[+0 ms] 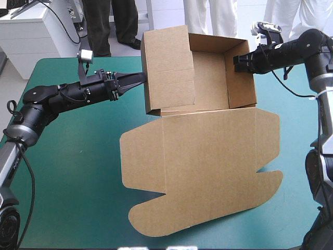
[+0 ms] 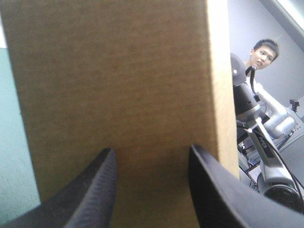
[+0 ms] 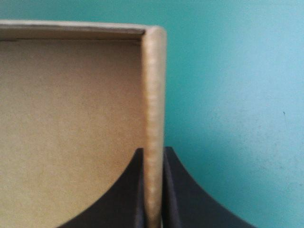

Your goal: Fold the box

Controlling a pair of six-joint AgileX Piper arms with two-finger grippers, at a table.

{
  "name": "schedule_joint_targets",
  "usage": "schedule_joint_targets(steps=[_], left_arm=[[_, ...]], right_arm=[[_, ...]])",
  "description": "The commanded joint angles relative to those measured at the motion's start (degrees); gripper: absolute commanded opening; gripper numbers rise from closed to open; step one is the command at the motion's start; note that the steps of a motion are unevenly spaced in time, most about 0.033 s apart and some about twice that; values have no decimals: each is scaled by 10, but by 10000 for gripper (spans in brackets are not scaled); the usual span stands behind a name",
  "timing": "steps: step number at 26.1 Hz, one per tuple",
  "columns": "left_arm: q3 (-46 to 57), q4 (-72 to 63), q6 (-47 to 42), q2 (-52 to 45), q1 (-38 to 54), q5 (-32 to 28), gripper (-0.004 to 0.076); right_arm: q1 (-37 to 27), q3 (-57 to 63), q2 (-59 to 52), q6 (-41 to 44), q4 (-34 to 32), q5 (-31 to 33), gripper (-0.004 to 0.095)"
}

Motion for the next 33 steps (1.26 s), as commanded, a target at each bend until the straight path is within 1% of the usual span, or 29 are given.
schedule_joint_targets(steps=[1, 3, 4, 6, 9, 13, 16, 18, 22, 28, 30, 33], left_arm=[[-36, -73, -15, -21, -7, 2, 401], [-47, -67, -21, -21, -13, -1, 435], [-52, -62, -22, -21, -18, -5, 439], [-69, -27, -42, -21, -30, -36, 442], [-106, 73, -93, -19, -58, -100, 442], [-152, 179, -157, -4, -81, -118, 442], [-200, 289, -229, 14, -97, -110, 442], [-234, 373, -278, 31, -108, -84, 442], [-287, 505, -345, 57, -126, -37, 442], [-331, 641, -418, 73, -148, -38, 442], [-345, 673, -440, 78, -152, -37, 442], [-363, 701, -461, 86, -157, -31, 442]], right_arm=[[-4, -19, -31, 18, 17, -21, -21], [-4, -19, -31, 23, 14, -21, -21], [-4, -19, -31, 24, 13, -21, -21], [-2, -19, -31, 34, 11, -21, -17], [16, -19, -31, 58, -35, -21, -16], [38, -19, -31, 82, -71, -25, -15], [53, -19, -31, 105, -86, -34, -15], [57, -19, -31, 111, -86, -38, -15], [60, -19, -31, 125, -86, -34, -15], [64, -19, -31, 136, -89, -22, -10], [70, -19, -31, 147, -106, -21, -7], [91, -19, -31, 169, -150, -21, -6]])
